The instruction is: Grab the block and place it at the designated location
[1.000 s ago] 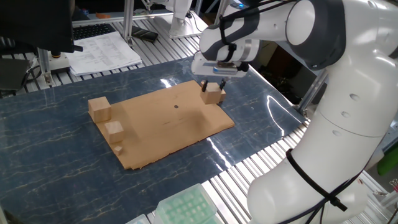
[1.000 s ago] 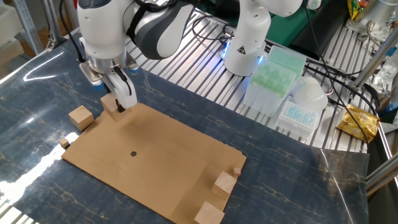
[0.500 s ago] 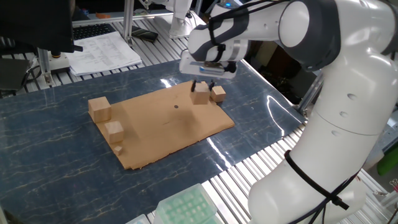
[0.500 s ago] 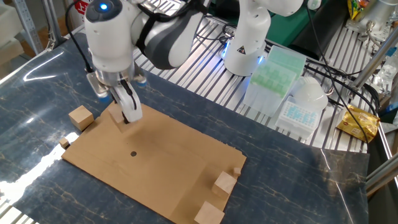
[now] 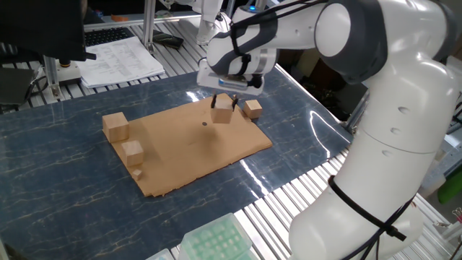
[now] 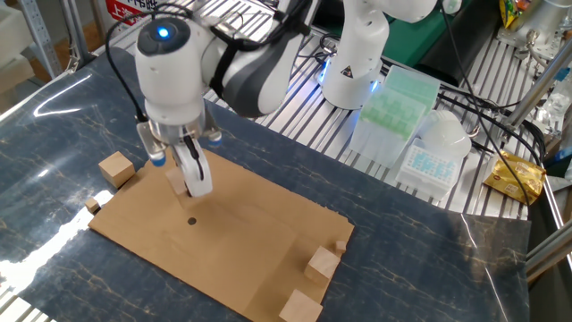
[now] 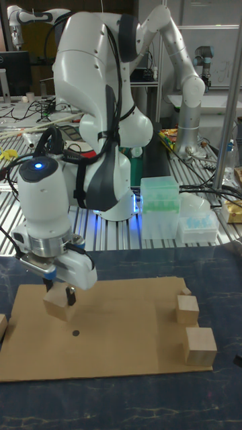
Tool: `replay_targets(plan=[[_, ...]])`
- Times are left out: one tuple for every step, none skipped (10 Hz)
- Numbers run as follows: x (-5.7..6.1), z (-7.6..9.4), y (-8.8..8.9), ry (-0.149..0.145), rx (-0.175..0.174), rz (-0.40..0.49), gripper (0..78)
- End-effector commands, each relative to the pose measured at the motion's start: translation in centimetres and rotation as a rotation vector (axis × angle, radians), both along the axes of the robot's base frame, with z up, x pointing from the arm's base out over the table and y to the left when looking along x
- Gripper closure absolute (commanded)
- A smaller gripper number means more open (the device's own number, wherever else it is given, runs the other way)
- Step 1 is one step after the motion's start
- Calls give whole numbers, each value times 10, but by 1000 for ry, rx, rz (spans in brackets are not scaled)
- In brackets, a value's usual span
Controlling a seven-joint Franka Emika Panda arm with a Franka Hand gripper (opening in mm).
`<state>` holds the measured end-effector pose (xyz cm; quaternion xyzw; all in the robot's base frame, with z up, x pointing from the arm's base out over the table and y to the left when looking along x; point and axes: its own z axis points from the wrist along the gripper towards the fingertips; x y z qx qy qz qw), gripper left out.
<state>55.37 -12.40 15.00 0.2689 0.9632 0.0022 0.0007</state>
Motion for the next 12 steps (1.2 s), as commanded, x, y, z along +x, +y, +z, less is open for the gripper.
replay_targets(plan=[[8, -2, 4, -14, 2, -12, 764], [14, 0, 8, -15, 6, -22, 764], [17, 1, 12, -15, 9, -32, 764], [21, 0, 17, -15, 9, -41, 764], [21, -3, 18, -21, 8, -42, 764], [22, -6, 19, -25, 7, -39, 764], [23, -12, 19, -34, 7, -35, 764], [23, -14, 19, -39, 7, -36, 764], [24, -19, 19, -46, 8, -34, 764], [25, -22, 19, -50, 8, -31, 764], [26, -26, 19, -54, 10, -29, 764], [26, -29, 19, -57, 9, -28, 764]])
